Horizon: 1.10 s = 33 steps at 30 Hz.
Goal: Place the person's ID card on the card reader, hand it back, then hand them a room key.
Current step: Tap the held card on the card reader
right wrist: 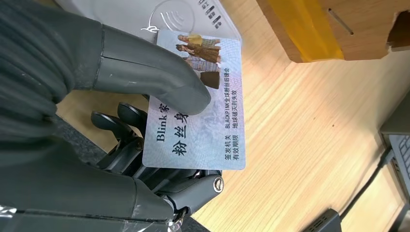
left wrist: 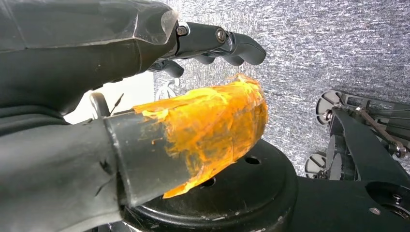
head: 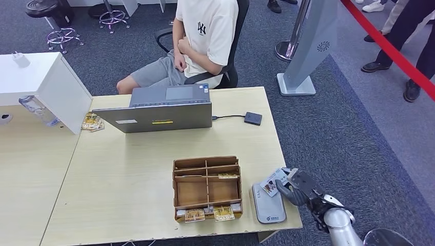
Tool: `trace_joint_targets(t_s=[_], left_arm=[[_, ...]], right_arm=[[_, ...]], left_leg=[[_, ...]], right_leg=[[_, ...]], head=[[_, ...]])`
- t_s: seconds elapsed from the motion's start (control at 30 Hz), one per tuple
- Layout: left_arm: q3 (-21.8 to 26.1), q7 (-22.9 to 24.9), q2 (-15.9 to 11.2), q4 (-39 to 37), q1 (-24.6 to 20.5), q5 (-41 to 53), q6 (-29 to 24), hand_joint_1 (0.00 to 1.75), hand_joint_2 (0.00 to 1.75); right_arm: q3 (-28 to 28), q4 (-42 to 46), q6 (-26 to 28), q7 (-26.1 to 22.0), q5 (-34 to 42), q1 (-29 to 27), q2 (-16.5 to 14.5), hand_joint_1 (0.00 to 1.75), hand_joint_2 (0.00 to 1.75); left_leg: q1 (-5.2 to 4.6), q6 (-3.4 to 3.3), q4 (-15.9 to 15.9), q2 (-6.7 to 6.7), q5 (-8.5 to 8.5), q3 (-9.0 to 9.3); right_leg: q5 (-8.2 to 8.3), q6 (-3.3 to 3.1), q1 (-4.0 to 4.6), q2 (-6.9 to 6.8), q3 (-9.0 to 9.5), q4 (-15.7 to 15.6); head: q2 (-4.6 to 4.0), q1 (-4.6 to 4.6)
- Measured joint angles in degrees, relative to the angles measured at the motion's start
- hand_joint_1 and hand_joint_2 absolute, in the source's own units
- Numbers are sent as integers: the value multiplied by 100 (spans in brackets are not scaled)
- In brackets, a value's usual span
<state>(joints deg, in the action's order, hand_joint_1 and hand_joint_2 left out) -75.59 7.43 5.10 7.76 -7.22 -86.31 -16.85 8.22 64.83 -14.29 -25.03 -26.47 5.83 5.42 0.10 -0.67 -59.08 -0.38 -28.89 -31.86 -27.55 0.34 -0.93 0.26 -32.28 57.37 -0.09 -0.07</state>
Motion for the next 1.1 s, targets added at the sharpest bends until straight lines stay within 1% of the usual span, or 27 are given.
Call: trace_joint_targets(t_s=[0.27, 0.67, 1.1], left_arm=[[42, -26, -20, 0, 1, 0, 0, 0, 0], [152, -64, -23, 0, 3, 0, -2, 0, 0], [269, -74, -23, 0, 10, 0, -2, 0, 0]], right_arm=[[-83, -330, -23, -38, -143, 206, 215, 175, 175], [-374, -570, -66, -102, -311, 368, 487, 175, 175], [-703, -726, -331, -268, -217, 477, 735, 175, 175]], left_leg=[[0, 0, 0, 0, 0, 1], [0, 0, -1, 0, 0, 5], [0, 0, -2, 1, 0, 10]], right_leg=[[0, 0, 0, 0, 0, 0], [0, 0, 0, 0, 4, 0], [1, 1, 0, 1, 8, -1]], head=[[0, 0], [0, 0], [0, 0]])
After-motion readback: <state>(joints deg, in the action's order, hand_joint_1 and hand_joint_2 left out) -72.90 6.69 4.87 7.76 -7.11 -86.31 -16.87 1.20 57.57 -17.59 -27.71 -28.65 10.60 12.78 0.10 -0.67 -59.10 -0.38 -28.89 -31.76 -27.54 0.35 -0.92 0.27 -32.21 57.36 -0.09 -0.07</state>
